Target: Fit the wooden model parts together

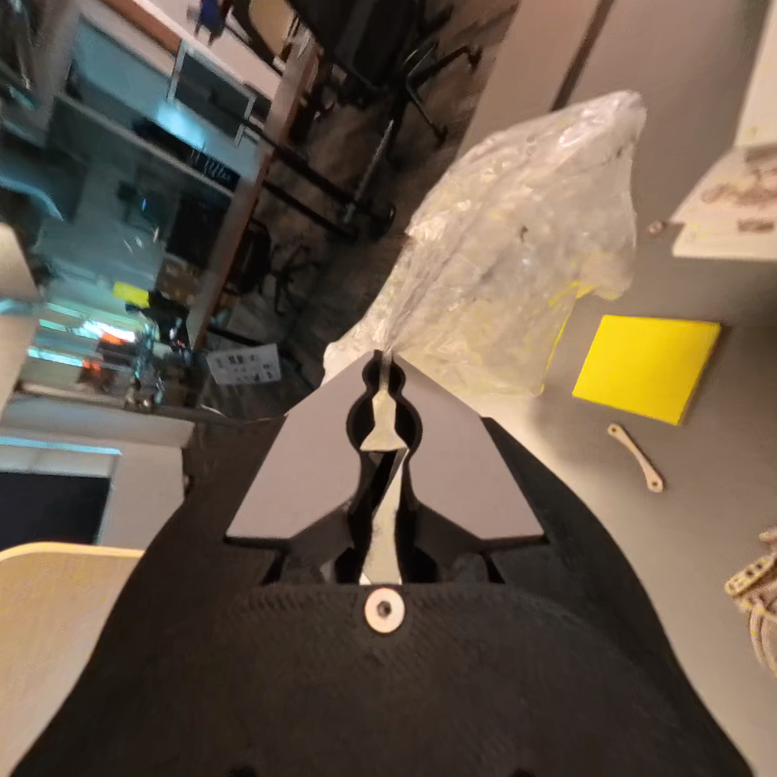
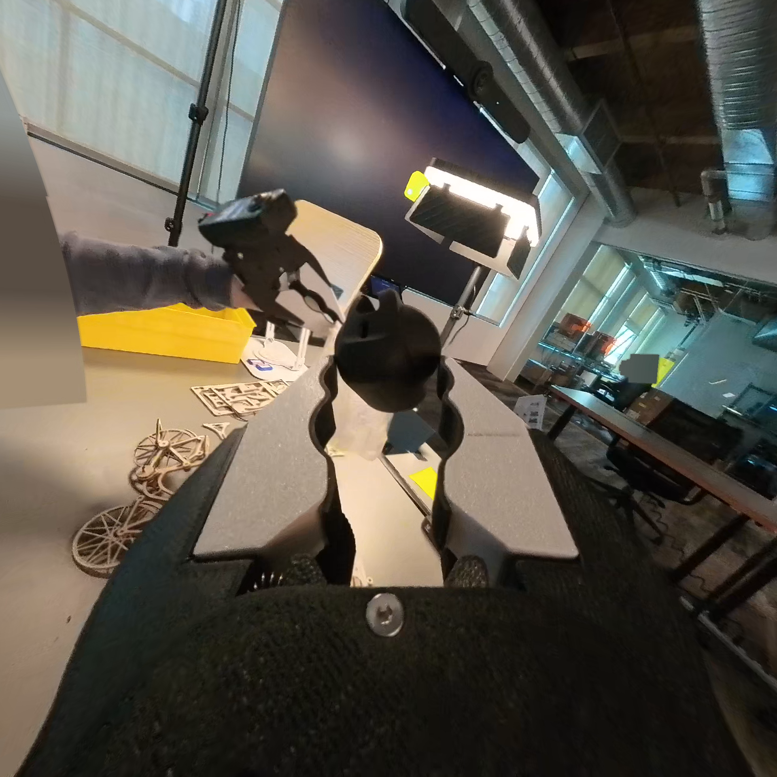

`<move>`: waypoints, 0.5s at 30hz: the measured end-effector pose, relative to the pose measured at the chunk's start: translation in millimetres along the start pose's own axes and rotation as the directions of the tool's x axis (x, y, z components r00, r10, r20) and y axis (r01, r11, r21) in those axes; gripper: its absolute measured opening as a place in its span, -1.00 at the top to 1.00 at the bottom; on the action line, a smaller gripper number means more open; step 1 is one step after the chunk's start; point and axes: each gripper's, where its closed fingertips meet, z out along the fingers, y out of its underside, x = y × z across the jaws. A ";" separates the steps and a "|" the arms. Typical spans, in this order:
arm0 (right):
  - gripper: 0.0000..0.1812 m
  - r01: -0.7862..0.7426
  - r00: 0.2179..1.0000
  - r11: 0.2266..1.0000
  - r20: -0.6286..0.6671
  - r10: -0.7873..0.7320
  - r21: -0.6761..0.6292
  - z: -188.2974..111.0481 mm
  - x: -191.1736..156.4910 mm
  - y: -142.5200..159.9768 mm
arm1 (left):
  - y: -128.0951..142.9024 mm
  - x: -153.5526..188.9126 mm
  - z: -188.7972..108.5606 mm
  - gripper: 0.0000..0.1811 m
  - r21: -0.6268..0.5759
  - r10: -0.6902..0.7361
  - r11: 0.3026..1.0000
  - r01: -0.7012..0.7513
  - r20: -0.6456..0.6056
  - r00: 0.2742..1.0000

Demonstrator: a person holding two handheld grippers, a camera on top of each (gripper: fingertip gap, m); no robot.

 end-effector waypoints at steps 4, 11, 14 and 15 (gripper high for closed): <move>0.50 0.005 0.994 1.000 -0.113 -0.006 -0.009 -16.4 19.5 -0.5 | -50.0 -19.2 10.4 1.00 0.207 -0.263 0.943 0.261 -0.015 0.965; 0.50 -0.010 0.900 1.000 -0.435 0.012 0.007 -72.2 70.8 -8.5 | -155.6 -3.8 150.1 0.99 0.091 -0.708 0.533 0.841 -0.497 0.502; 0.50 -0.050 0.874 0.998 -0.483 0.055 0.023 -86.2 82.9 -3.4 | -170.3 25.0 232.7 0.99 -0.206 -0.824 0.199 0.958 -0.564 0.050; 0.49 -0.059 0.872 0.998 -0.486 0.063 0.023 -88.8 85.2 0.1 | -171.0 41.3 256.8 0.99 -0.309 -0.831 0.102 0.946 -0.549 -0.089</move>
